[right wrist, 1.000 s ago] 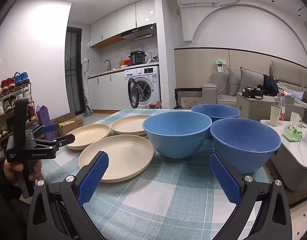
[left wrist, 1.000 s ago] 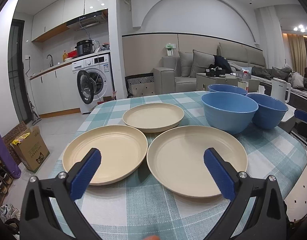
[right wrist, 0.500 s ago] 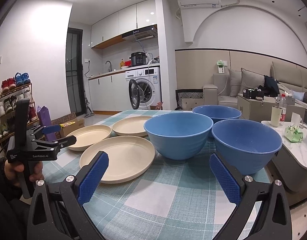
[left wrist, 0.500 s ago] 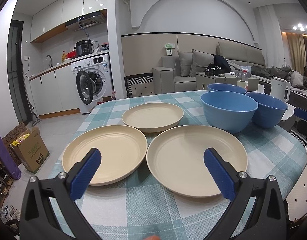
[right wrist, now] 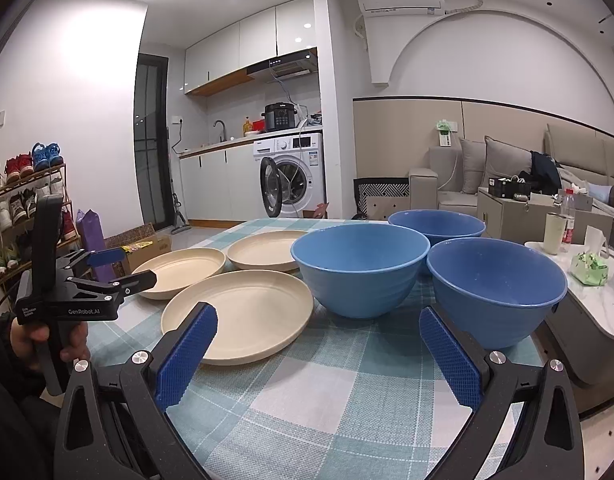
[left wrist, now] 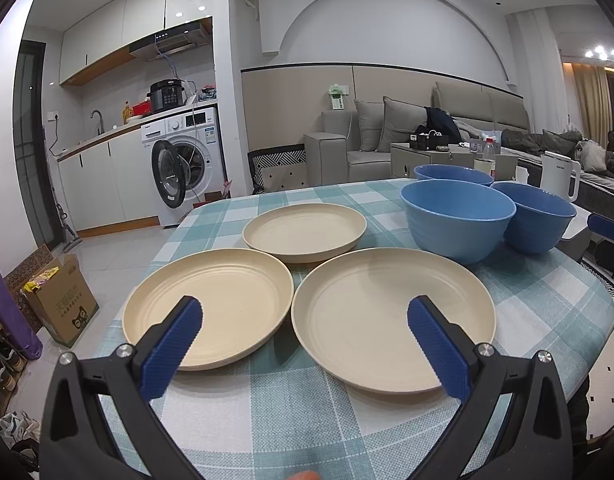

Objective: Organize plates and bowls

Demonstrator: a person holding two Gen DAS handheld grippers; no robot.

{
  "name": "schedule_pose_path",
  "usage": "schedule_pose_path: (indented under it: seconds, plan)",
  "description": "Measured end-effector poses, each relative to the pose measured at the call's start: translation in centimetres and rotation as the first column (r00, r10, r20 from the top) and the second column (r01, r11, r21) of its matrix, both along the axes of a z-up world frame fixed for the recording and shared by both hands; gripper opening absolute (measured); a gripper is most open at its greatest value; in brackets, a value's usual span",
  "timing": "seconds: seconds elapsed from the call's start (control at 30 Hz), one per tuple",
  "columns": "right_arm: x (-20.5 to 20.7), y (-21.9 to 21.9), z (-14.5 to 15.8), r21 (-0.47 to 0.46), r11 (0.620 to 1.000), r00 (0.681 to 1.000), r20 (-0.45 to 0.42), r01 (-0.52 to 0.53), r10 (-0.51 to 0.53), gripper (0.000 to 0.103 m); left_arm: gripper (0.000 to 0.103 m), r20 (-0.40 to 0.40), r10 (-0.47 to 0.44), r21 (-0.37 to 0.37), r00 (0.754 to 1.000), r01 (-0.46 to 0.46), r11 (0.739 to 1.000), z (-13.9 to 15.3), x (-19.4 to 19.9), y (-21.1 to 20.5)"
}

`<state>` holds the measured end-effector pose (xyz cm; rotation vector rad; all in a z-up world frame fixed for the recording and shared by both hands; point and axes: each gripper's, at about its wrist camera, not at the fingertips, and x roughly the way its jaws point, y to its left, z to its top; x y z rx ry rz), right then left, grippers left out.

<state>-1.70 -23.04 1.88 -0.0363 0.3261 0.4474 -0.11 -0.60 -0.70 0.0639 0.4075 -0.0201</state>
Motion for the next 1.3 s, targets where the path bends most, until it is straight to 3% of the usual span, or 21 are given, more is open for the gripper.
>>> schedule_pose_path:
  seconds: [0.93, 1.3]
  plan:
    - [0.50, 0.46, -0.74, -0.008, 1.000, 1.000, -0.026, -0.007, 0.007, 0.103, 0.103, -0.008, 0.013, -0.021, 1.000, -0.013, 1.000, -0.21, -0.25, 0.73]
    - [0.07, 0.46, -0.46, -0.012, 1.000, 1.000, 0.015, -0.009, 0.010, 0.103, 0.103, 0.011, -0.006, 0.006, 1.000, 0.006, 1.000, -0.08, -0.35, 0.37]
